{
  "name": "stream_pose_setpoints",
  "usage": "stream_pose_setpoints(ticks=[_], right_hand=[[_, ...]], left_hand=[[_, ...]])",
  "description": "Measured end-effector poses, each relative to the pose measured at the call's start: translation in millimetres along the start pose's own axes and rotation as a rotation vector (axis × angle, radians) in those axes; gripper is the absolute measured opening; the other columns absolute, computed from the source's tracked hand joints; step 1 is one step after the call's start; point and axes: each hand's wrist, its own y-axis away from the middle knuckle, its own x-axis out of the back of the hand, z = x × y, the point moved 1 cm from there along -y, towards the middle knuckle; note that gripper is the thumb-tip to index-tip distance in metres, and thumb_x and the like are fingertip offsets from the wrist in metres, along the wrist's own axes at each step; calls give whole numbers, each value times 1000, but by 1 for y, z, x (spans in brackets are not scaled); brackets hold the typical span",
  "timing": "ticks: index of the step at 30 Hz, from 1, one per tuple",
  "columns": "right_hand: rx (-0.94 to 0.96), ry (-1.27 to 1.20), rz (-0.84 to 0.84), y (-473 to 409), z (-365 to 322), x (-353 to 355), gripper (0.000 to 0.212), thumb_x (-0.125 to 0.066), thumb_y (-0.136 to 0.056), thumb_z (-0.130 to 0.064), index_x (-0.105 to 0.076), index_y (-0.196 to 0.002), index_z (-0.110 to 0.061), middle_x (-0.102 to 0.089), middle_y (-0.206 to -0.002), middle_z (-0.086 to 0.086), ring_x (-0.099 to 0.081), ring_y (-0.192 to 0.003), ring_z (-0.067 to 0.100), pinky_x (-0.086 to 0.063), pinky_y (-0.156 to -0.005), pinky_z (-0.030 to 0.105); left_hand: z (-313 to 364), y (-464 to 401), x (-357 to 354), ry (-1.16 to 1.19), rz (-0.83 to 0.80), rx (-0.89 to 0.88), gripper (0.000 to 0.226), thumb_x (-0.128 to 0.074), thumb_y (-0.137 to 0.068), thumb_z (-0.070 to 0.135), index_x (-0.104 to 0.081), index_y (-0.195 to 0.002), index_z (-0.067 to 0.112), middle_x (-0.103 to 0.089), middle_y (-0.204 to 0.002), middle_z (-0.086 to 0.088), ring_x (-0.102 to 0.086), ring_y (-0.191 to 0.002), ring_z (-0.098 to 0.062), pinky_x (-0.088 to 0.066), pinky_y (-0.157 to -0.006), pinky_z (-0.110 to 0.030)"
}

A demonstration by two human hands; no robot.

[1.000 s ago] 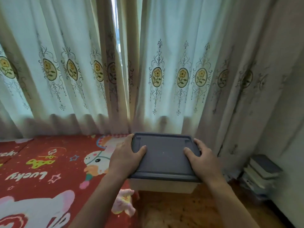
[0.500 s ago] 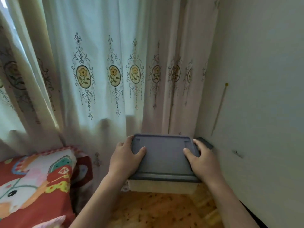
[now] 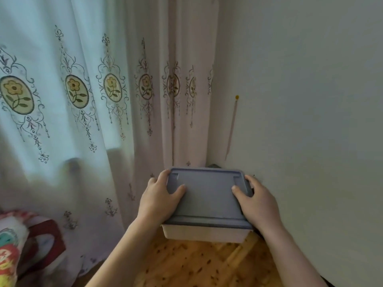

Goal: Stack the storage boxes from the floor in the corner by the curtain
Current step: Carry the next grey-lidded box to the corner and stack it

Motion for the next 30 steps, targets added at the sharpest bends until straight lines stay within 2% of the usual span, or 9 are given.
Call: stream_pose_setpoints(ticks=[3,8,12,19,22,25,30], right_hand=[[-29,13,21,-18,5,-7,62,-62,-90,-50,-49,-144,-24,-61,-132,4,-57,-119,24,-46,-97,35],[-60,44,54,-55,-1,-35,59,-62,-90,-49,-50,-143,-23,-62,-130,4,-59,-117,24,-45,-92,32],[-85,53,66,-96,-13,-61,60,-61,-90,-50,-49,-143,-26,-62,-130,3,-59,-116,23,-47,-94,35],[-111,44,101,-142,-28,-95,56,-60,-91,-51,-48,-141,-29,-63,-125,-1,-59,-110,19,-46,-86,31],[-121,50,99,-158,-30,-107,58,-58,-91,-52,-46,-143,-30,-62,-126,-1,-58,-112,19,-48,-90,34],[-144,59,101,-174,-27,-117,61,-58,-91,-53,-44,-146,-29,-59,-131,-1,-57,-117,19,-47,-93,34],[-159,67,113,-202,-22,-127,63,-58,-91,-54,-43,-147,-28,-59,-133,0,-56,-118,19,-48,-96,36]], left_hand=[[-4,-24,-14,19,-24,-11,76,-54,-82,69,-28,-147,40,-46,-120,6,-53,-98,-14,-50,-82,-31],[-20,-82,-24,21,-58,-31,75,-53,-80,71,-29,-144,42,-43,-112,10,-54,-92,-13,-46,-74,-28],[-34,-138,-27,42,-72,-57,74,-52,-79,72,-30,-143,43,-45,-114,9,-55,-94,-15,-51,-81,-32],[-53,-210,-35,42,-89,-85,74,-53,-79,71,-32,-143,43,-42,-111,11,-50,-89,-12,-43,-75,-28],[-61,-235,-39,41,-106,-107,74,-52,-78,72,-32,-143,43,-43,-111,10,-50,-87,-11,-43,-72,-28],[-67,-255,-47,50,-124,-120,74,-53,-79,71,-31,-143,43,-43,-109,11,-48,-82,-4,-40,-63,-21],[-67,-287,-66,55,-125,-117,73,-54,-80,70,-31,-144,42,-42,-109,12,-49,-84,-6,-41,-65,-23]])
